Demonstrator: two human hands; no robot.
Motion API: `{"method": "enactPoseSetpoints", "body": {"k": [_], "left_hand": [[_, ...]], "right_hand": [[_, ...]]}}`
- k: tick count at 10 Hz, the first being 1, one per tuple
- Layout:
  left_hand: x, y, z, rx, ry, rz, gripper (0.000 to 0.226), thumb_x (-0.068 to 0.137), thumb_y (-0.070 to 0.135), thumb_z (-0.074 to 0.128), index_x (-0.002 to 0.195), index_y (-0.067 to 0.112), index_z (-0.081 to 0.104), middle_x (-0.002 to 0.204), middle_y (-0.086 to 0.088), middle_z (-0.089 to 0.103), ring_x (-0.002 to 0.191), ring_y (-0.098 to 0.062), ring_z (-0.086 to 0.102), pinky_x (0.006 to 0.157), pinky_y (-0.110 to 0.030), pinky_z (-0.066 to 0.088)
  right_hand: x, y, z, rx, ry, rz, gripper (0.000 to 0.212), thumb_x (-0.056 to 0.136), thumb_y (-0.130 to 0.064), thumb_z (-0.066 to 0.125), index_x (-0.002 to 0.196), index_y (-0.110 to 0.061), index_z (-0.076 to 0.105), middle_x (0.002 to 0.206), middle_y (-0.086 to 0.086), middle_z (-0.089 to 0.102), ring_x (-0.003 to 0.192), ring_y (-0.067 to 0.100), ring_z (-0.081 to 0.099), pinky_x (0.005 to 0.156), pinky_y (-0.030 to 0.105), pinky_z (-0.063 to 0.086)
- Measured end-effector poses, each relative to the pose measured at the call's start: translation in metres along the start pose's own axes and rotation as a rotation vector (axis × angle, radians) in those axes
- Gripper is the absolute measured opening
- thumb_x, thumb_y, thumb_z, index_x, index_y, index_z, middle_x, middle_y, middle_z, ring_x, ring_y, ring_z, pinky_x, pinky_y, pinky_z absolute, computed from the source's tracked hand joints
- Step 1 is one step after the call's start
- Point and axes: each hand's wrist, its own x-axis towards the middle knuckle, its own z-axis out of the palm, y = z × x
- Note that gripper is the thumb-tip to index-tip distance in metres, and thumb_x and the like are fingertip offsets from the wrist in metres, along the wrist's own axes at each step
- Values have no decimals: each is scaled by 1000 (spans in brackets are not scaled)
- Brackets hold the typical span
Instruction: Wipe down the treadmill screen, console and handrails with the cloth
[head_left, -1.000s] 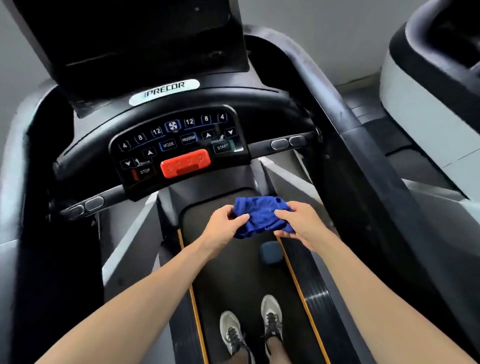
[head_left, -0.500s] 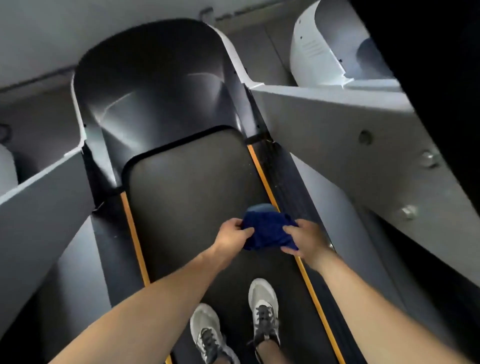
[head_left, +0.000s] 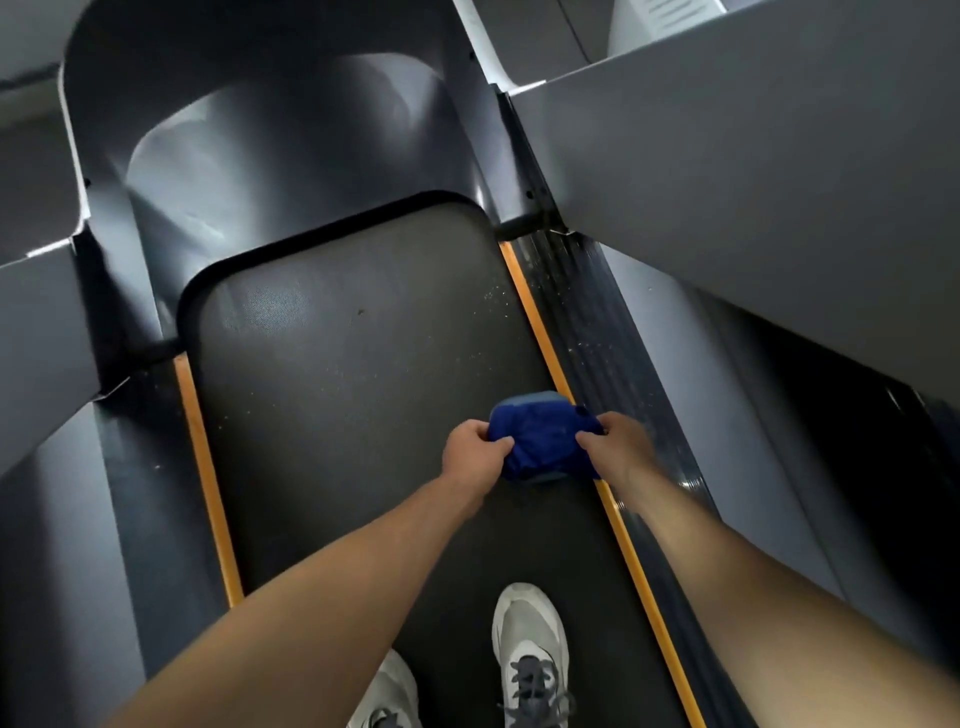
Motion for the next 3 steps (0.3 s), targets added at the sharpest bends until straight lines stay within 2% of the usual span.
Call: {"method": "enactPoseSetpoints", "body": {"k": [1,2,3], "left_hand": [[-4,3,-7,64,52,20,22,93,22,70,111,14,61,111,-2,66,100,-18,66,90,-38,57],[-31,19,-26,154,152,85,19,95,28,66,107,14,62,105,-1,64,96,-18,62,78,-30,46],[-62,50,-53,70,138,94,17,98,35,61,90,20,60,92,-1,66,89,-24,66,79,-39,55]], "right_hand": [[-6,-1,-2,-72,60,10,36,93,-28,57,125,-13,58,120,10,62,101,26,63,80,38,53],[-31,-15,-13,-136,60,13,38,97,-28,53,131,-9,55,125,13,58,105,27,60,71,30,45],[-70,-57,-32,-127,0,-46,21,100,-28,49,106,-14,63,101,7,65,87,19,62,64,30,45]]}}
